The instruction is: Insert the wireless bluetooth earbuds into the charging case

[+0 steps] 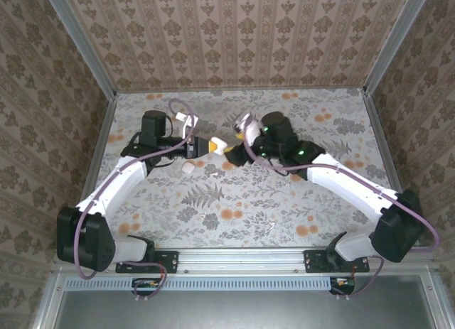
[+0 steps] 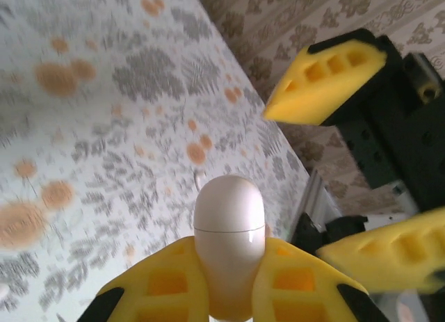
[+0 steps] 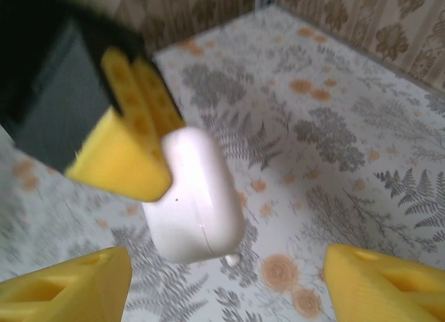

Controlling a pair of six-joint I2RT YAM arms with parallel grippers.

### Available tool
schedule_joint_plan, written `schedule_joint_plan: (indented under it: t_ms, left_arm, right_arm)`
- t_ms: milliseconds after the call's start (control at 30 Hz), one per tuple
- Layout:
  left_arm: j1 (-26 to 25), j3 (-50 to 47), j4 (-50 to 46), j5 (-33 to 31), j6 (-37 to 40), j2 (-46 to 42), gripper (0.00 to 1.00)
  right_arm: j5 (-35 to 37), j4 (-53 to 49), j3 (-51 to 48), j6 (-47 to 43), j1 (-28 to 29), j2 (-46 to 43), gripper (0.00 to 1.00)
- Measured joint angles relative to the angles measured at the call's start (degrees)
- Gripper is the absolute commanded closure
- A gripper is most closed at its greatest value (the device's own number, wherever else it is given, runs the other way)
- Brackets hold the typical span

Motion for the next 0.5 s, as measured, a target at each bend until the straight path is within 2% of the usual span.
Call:
schedule_joint_plan:
  t_ms: [167, 333, 500]
  left_arm:
    - [0.0, -5.6, 14.4, -3.3, -2.2, -2.6, 1.0]
    - [-0.7, -7.4, 24.9, -5.4, -5.1, -2.8, 1.0]
    - [-2.6, -7.5, 32.0, -5.6, -8.5, -3.2, 1.0]
  right_arm:
    - [-10.3, 7.0, 0.0, 13.9, -5.9, -2.7, 0.24]
    - [-18.9, 13.7, 0.0, 25.4, -6.9, -0.8, 0.24]
    - [-23.3, 20.4, -0.5, 33.8, -7.3, 2.7, 0.24]
